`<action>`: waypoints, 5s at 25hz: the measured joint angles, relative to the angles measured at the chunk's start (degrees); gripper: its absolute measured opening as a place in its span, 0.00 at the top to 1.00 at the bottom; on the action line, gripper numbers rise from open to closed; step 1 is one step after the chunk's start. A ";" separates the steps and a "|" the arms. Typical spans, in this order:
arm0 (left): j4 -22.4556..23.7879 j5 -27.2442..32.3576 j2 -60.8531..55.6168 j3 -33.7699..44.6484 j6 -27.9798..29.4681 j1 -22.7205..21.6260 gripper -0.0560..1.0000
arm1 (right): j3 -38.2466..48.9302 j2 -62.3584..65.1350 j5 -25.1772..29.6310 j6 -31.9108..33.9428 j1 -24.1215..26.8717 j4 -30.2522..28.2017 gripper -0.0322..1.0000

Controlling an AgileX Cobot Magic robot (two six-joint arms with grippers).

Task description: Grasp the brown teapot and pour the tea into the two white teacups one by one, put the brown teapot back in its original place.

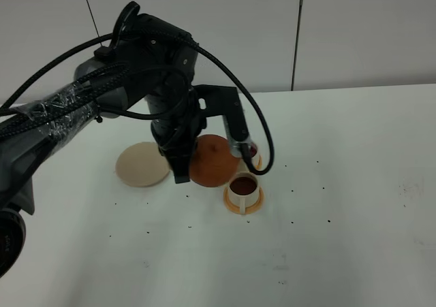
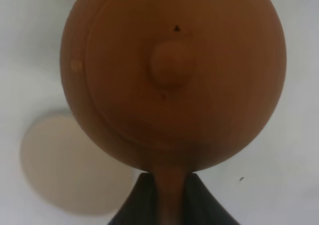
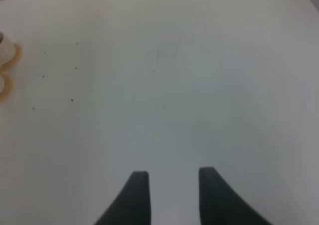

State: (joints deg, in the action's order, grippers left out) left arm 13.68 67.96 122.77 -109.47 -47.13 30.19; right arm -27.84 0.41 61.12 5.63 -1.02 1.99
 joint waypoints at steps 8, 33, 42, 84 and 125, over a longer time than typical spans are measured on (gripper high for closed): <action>2.04 0.00 0.00 0.00 0.62 -5.79 0.78 | 0.00 0.00 0.00 0.00 0.00 0.00 0.74; 2.13 -6.67 6.80 -0.04 5.41 -11.88 0.78 | 0.00 0.00 0.00 0.00 0.00 0.00 0.74; 3.61 -4.54 6.80 -0.04 6.20 -12.79 0.78 | 0.00 0.00 0.00 0.00 0.00 0.00 0.74; 3.69 -3.52 7.18 -0.04 9.23 -14.72 0.78 | 0.00 0.00 0.00 0.00 0.00 0.00 0.74; 1.58 -4.64 7.92 -0.13 9.40 -14.79 0.49 | 0.00 0.00 0.00 0.00 0.00 0.00 0.74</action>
State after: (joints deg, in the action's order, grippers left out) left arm 15.25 63.32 130.70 -109.60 -37.73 15.39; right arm -27.84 0.41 61.12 5.63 -1.02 1.99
